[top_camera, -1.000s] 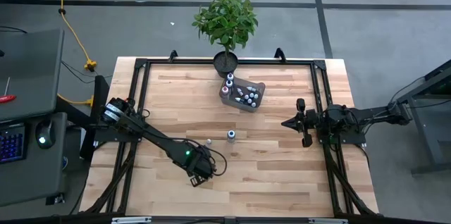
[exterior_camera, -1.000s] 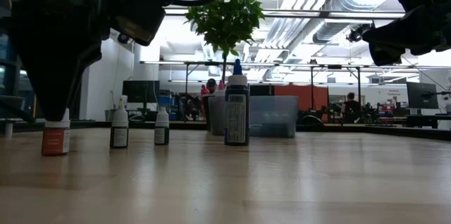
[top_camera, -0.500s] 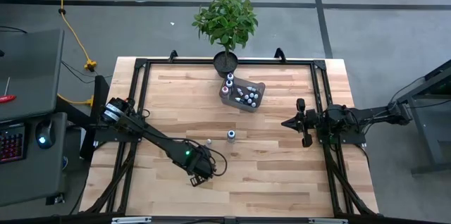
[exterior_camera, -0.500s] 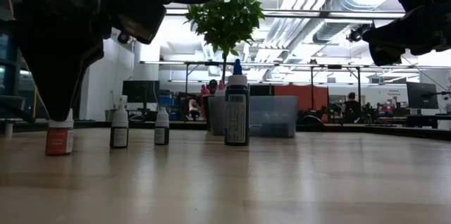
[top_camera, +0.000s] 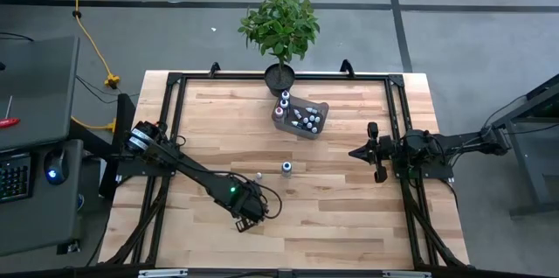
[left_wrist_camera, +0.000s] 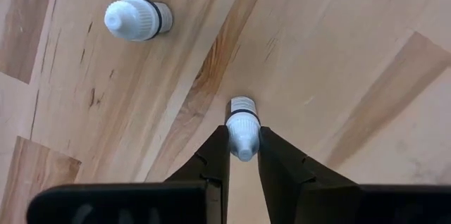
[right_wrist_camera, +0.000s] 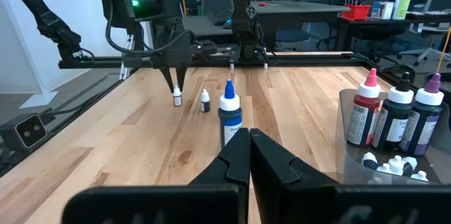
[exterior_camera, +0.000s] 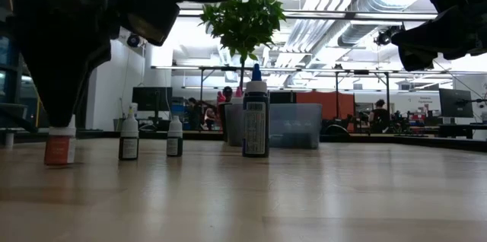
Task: Pick & Place food coloring
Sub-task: Put the small brown food coloring bottle into the black bin
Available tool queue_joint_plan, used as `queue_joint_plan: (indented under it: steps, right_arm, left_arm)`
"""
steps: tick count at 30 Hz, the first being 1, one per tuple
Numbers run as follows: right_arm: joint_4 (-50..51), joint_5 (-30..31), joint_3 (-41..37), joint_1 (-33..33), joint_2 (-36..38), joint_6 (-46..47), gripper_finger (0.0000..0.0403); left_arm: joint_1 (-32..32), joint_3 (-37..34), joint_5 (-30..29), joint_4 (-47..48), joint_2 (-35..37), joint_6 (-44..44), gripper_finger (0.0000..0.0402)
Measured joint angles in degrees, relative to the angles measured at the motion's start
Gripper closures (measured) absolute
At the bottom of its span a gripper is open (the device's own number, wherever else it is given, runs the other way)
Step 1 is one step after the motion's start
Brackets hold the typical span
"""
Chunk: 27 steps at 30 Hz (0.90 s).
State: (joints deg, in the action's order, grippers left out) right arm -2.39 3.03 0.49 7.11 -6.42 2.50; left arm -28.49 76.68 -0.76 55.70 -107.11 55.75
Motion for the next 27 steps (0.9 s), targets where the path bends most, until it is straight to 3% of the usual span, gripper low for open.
queue_joint_plan:
  steps: [14, 27]
  right_arm:
    - [0.0, 0.0, 0.0, 0.0, 0.0, 0.0, 0.04]
    - [0.0, 0.0, 0.0, 0.0, 0.0, 0.0, 0.04]
  left_arm:
    - [0.0, 8.9, -1.9, 6.9, 3.6, -1.7, 0.0353]
    - [3.4, 25.4, -10.4, 19.1, 5.9, -7.9, 0.0353]
